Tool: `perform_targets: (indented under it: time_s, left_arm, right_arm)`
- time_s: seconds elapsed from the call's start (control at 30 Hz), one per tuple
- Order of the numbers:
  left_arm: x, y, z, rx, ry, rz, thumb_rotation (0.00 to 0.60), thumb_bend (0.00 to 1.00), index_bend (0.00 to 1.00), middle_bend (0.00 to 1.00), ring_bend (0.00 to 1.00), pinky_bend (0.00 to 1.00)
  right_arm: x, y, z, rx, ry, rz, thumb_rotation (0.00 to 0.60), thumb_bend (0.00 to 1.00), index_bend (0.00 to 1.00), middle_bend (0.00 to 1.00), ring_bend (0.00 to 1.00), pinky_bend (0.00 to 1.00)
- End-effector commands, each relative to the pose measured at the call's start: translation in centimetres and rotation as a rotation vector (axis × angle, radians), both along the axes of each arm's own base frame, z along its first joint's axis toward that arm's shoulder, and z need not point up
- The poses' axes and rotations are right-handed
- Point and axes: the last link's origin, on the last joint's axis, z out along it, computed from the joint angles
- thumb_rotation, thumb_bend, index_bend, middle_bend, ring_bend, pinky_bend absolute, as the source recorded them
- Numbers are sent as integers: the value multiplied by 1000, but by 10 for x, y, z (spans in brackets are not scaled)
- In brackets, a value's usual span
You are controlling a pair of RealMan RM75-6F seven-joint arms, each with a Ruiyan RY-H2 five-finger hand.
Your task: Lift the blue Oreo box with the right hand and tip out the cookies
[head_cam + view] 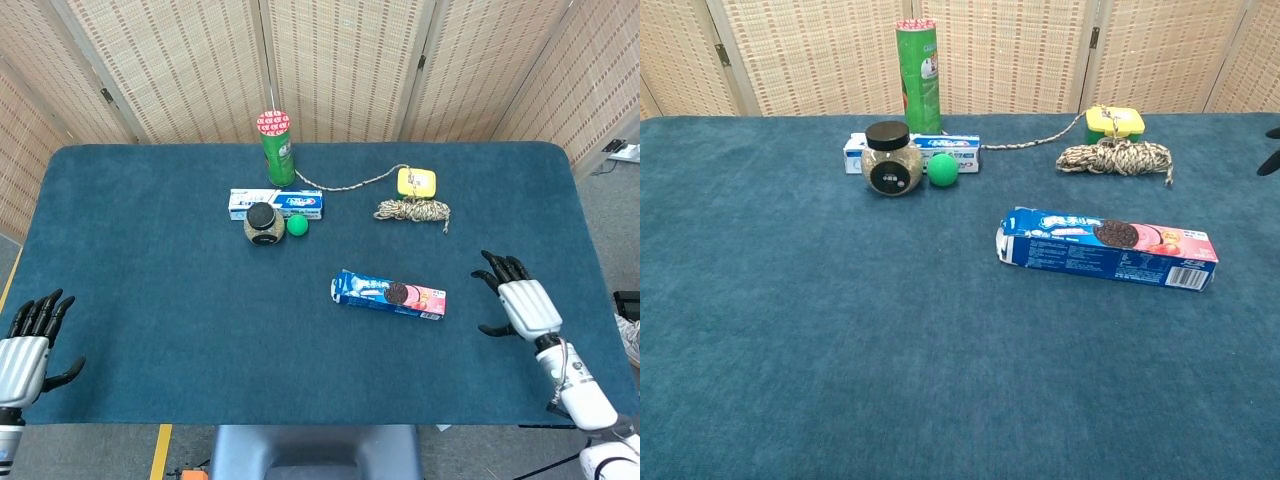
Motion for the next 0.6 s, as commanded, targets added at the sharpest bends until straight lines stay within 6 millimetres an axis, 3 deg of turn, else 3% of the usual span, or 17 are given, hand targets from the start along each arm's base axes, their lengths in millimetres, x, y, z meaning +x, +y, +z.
perform_targets:
  time_s: [0.03, 0.33, 0.6]
  left_arm:
    - [0, 1, -2, -11, 9, 2, 600, 292, 0, 0, 0, 3]
    - [-2, 0, 3, -30, -27, -3, 600, 291, 0, 0, 0, 5]
    - [-2, 1, 5, -48, -45, -15, 600, 293, 0, 0, 0, 6]
  right_arm:
    - [3, -9, -18, 31, -29, 8, 600, 142, 240, 0, 25, 0]
    - [22, -20, -55, 88, -66, 15, 600, 142, 248, 0, 38, 0]
    - [25, -27, -70, 67, -83, -23, 600, 141, 288, 0, 44, 0]
